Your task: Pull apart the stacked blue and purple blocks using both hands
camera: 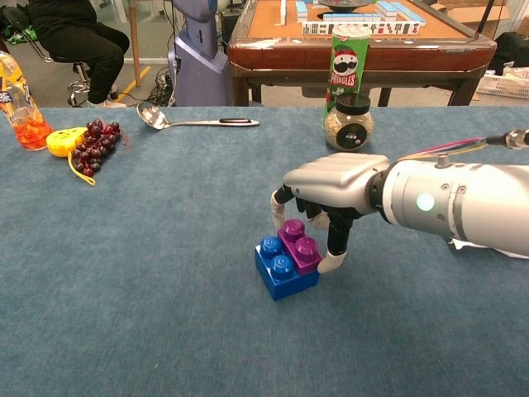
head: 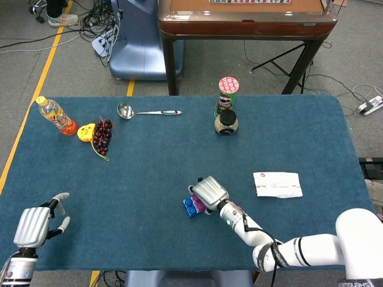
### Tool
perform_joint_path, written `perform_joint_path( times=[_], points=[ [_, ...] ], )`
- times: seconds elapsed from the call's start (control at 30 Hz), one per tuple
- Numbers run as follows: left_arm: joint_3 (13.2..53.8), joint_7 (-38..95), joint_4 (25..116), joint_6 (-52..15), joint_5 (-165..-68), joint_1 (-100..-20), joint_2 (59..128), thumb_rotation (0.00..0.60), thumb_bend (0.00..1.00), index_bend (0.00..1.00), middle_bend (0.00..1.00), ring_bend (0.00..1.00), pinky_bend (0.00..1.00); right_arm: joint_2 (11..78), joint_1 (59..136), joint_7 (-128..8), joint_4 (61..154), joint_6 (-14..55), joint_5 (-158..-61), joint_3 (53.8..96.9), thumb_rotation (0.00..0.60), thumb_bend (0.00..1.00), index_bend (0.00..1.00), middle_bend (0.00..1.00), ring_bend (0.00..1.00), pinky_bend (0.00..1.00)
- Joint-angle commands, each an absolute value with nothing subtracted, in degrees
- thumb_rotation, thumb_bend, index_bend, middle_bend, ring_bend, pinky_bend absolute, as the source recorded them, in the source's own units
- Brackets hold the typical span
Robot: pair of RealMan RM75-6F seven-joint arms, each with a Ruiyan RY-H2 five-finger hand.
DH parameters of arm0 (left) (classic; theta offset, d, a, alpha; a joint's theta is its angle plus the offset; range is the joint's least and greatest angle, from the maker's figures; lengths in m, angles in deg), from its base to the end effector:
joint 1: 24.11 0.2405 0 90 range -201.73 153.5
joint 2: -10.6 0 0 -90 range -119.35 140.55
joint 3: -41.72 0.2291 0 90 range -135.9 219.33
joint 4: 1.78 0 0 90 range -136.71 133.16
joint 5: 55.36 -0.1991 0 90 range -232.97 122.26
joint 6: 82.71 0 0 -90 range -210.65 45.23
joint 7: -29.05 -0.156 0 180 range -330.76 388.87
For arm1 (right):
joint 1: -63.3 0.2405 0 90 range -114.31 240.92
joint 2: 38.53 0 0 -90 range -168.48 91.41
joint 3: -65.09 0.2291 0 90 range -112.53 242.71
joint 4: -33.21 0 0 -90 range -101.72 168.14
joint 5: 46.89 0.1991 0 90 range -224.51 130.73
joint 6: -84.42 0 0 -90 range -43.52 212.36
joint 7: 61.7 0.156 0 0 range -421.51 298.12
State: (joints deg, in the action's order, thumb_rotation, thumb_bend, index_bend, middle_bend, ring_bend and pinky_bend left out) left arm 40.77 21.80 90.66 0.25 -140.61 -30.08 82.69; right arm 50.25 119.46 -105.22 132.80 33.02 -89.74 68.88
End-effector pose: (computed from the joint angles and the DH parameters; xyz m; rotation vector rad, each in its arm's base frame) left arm -0.2698 0.1870 0.1065 -1.4373 -0.9612 -0.8823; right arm -0.0671 -0.2851 -0.0547 2.2377 -0.8397 0.6504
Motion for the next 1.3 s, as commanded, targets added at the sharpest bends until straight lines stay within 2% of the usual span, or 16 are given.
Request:
perform_joint_path(
  times=[0.03, 0.23, 0.8, 1.2, 1.3],
  points=[
    [40.8, 21.8, 90.7, 0.3, -140.7, -30.1, 82.7, 0.600, 0.33, 0.30, 0.52, 0.58, 0.81, 50.1, 119.7, -105.2, 133.0, 32.7, -89.5, 68.7, 0.600, 0.03, 0.40, 1.00, 0.99, 1.00],
    [40.9, 21.6, 90.8, 0.2, -140.8, -30.1, 82.8, 0.600, 0.33, 0.30, 0.52, 0.58, 0.81, 50.2, 120.0, -104.7, 132.8, 32.2, -89.3, 68.2, 0.600, 0.06, 0.42, 1.00, 0.99, 1.00],
    [40.9, 21.6, 90.8, 0.1, -140.9, -30.2, 83.1, 0.600, 0.33, 0.30, 0.52, 0.58, 0.81, 50.5, 118.8, -99.6, 131.2, 31.6, -93.7, 67.6, 0.600, 0.29, 0.57, 1.00, 1.00, 1.00],
    [39.4, 22.6, 93.7, -0.8, -140.7, -31.7, 82.8, 0.600, 0.33, 0.30, 0.52, 0.58, 0.81, 45.7, 115.0, -87.2, 132.2, 32.2, -100.8, 69.9, 0.600, 0.32, 0.59, 1.00, 1.00, 1.00],
    [38.7, 22.8, 95.2, -1.3, -140.6, -32.6, 82.8, 0.600, 0.30, 0.30, 0.52, 0.58, 0.81, 44.2, 113.9, -83.1, 132.7, 32.3, -102.9, 71.1, 0.600, 0.33, 0.59, 1.00, 1.00, 1.00]
  ],
)
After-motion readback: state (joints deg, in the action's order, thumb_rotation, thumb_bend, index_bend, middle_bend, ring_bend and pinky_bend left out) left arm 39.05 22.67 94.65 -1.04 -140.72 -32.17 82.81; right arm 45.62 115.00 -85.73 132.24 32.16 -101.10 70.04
